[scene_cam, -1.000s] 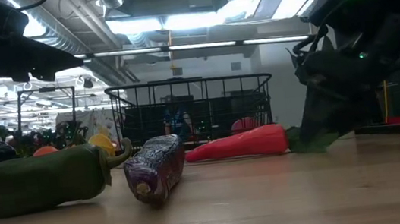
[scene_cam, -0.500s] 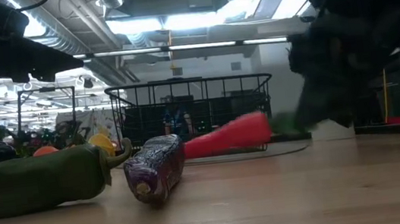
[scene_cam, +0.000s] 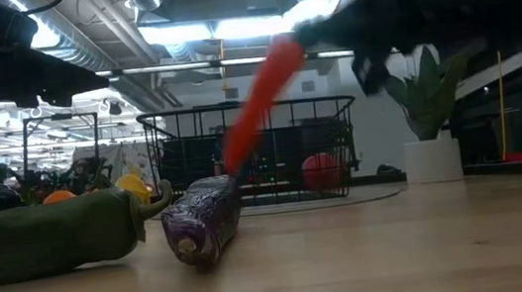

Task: Build produce basket
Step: Put the orange carrot into the wire basket

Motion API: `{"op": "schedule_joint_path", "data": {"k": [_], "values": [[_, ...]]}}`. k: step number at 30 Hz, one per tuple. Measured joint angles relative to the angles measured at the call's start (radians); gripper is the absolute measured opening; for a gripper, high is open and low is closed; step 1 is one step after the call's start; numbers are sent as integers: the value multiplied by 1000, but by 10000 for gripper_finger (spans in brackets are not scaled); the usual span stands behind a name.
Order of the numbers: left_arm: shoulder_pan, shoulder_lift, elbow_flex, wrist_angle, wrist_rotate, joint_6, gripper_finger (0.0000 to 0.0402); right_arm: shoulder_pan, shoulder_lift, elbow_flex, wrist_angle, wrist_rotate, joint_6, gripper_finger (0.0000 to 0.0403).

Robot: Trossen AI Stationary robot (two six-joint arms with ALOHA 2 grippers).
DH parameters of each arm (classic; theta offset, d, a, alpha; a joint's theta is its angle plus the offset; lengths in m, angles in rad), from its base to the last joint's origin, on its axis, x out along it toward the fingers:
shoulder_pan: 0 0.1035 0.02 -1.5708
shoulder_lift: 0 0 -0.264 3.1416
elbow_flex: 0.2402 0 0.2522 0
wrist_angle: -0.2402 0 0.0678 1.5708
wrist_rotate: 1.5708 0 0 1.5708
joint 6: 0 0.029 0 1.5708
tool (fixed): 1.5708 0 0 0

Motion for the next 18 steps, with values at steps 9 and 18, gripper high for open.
{"op": "schedule_joint_path", "data": {"k": [9,18], "values": [[0,0,0,0,0,-1,195,-70,-1,102,175,-49,-204,0],[0,0,0,0,0,-21,195,-176,-1,304,-217,-46,-332,0]]}}
